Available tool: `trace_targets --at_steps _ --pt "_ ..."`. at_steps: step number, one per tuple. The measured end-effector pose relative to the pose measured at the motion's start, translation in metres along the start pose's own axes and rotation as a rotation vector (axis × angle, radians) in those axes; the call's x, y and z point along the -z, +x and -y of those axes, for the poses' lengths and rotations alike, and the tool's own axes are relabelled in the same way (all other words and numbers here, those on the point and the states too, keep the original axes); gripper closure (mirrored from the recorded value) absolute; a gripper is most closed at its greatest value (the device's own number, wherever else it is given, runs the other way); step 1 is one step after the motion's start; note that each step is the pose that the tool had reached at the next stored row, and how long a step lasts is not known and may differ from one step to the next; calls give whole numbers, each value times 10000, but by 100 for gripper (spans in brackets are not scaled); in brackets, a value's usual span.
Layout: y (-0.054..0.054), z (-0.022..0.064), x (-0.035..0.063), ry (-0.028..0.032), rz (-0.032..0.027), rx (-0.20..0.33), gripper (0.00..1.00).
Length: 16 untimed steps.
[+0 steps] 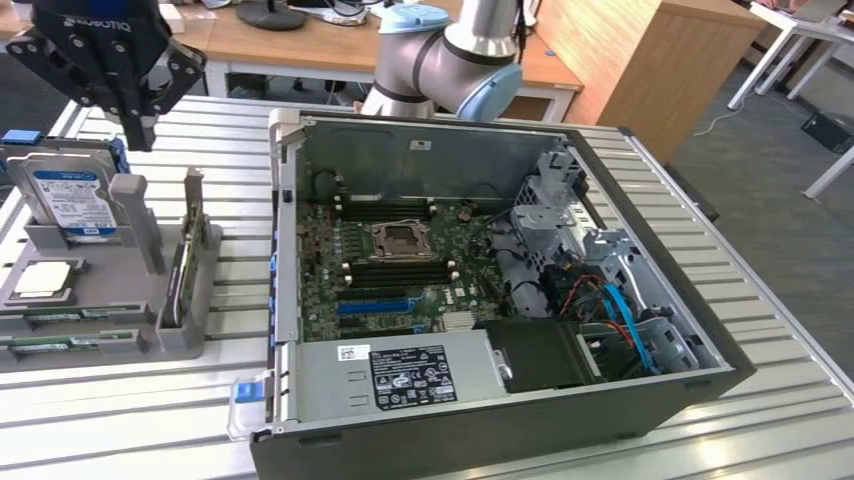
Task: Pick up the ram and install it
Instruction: 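Reach for the ram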
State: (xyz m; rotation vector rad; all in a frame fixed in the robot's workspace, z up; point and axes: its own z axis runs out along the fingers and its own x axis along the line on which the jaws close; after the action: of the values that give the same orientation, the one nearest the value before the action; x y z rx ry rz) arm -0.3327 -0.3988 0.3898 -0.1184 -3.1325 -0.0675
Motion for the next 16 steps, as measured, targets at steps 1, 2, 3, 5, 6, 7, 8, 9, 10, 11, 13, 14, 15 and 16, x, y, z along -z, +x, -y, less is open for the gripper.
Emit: trace_targets --at_steps 1,2,3,5,6,7,8,9,10,11,13,14,15,16 --pt "30 2 0 1 -5 0 89" --pt "62 5 -1 1 -7 0 89" --pt "92 7 -1 1 -11 1 89" --pt "151 12 -2 2 -17 0 89" --pt "181 14 -3 2 -20 0 89" --pt "210 16 -3 2 -24 0 89" --pt "239 18 -3 3 -28 -1 89" --pt "270 21 -4 2 -31 -1 89" --pt "298 23 -4 3 -35 -2 89" --pt "326 25 -5 3 -39 -2 89" --pt "381 29 -6 3 -46 -1 89" --pt "408 31 -5 5 -51 -1 89" --pt "434 33 -6 5 -53 -1 89" --pt "463 36 -7 5 -57 -1 89"
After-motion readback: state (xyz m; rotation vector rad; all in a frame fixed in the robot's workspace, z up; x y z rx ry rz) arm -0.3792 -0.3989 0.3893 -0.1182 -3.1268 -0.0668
